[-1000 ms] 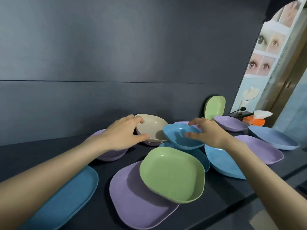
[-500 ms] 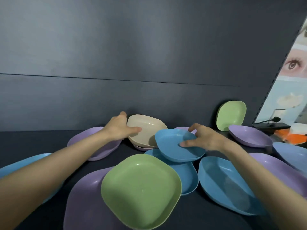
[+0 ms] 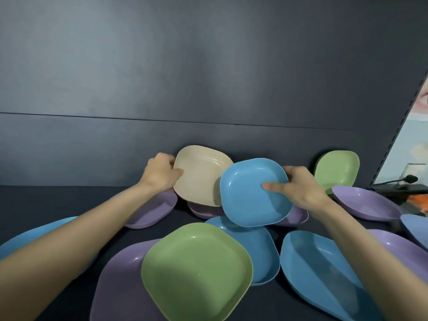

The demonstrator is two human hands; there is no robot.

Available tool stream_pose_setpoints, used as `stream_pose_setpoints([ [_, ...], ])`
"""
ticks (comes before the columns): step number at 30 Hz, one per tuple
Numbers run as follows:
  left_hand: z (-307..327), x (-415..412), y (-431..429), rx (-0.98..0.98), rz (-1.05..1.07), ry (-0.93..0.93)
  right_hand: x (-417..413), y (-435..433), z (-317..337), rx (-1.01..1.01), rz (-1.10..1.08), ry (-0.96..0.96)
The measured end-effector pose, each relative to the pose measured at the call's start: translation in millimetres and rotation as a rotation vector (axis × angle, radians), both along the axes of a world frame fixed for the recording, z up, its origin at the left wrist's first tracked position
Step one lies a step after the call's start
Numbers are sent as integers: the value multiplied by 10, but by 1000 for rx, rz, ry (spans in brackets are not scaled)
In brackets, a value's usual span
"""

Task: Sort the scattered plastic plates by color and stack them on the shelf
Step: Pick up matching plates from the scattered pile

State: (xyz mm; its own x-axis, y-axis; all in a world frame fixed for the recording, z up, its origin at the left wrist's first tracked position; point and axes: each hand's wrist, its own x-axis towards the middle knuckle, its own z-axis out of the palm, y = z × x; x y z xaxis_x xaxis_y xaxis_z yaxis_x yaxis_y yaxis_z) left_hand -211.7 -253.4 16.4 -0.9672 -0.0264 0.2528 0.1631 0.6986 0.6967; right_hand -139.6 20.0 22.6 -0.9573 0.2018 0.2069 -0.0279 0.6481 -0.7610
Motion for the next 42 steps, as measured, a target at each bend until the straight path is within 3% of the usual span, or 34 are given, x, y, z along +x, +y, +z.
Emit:
stream_pose_setpoints([
  [9, 132, 682, -348, 246, 87, 275, 334, -496, 155, -281, 132, 300],
  [13, 132, 1078, -589, 551, 94, 281, 532, -825, 201, -384, 201, 407],
  [17, 169, 1358, -888, 671, 108, 293, 648, -1198, 298, -447, 254, 471],
  [24, 192, 1839, -1724, 608, 225, 427, 821, -2130, 394, -486, 354, 507],
  [35, 7, 2652, -3714, 361, 369, 461, 1281, -4225, 81, -573, 421, 433],
  [42, -121, 2725, -4679, 417, 363, 436, 1405, -5100, -48, -578, 374, 416],
])
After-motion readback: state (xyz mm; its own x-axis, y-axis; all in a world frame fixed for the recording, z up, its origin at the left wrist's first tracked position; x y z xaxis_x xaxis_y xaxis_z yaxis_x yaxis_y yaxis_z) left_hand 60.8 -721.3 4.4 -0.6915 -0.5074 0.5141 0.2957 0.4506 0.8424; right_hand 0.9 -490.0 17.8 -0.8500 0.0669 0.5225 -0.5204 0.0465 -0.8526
